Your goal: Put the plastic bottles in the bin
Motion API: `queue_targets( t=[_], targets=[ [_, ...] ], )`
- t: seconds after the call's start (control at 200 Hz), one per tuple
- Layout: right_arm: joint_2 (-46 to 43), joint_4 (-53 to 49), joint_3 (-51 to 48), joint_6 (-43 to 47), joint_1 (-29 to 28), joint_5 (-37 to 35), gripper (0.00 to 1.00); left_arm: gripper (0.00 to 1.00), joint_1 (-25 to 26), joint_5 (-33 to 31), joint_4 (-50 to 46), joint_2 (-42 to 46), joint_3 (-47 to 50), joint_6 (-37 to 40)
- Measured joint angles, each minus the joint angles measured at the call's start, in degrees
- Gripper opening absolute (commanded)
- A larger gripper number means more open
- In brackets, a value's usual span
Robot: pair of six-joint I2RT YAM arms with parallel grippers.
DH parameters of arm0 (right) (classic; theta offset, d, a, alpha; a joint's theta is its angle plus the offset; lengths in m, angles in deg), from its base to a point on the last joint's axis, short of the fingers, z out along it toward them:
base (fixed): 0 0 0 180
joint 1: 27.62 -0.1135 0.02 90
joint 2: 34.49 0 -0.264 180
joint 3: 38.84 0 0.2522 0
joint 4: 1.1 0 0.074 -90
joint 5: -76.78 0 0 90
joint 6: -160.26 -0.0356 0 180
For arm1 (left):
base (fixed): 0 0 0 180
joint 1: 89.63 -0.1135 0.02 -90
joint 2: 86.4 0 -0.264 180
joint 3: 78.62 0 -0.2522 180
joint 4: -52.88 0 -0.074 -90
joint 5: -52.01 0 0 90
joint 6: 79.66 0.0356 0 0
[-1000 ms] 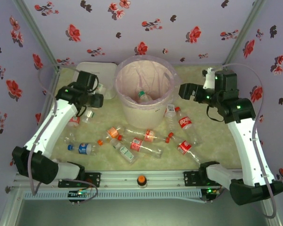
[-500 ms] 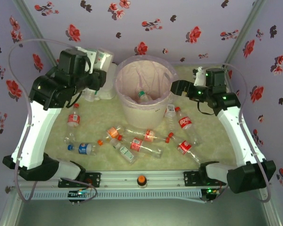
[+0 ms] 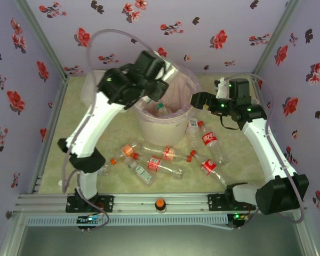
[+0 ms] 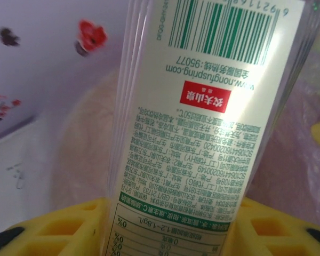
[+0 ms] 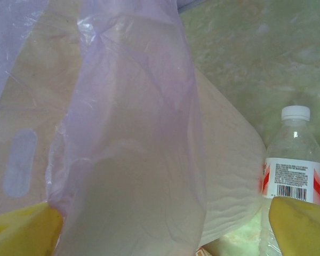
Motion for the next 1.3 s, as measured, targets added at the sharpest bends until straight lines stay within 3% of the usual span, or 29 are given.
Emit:
queue_targets(
  t=[0.385, 0.97, 1.135, 1.3],
  targets=[
    [-1.07, -0.04, -0.57, 0.02, 0.00, -0.37, 0.99, 0.00, -3.28, 9.38, 1.05, -3.93, 10.01, 1.27],
    [-2.19, -0.28, -0.79, 0.02, 0.00, -1.73, 0.99, 0.00, -7.06, 20.22, 20.79, -1.31, 39.87, 1.25],
    [-3.48, -1.36, -0.79, 0.04, 0.00, -2.97, 0.99, 0.18, -7.56, 21.33, 24.39, -0.70, 42.58, 1.25],
    [-6.34, -4.48, -0.76, 0.52, 0.00, -5.60, 0.99, 0.43, -7.82, 21.92, 25.86, -0.50, 42.62, 1.25]
  ],
)
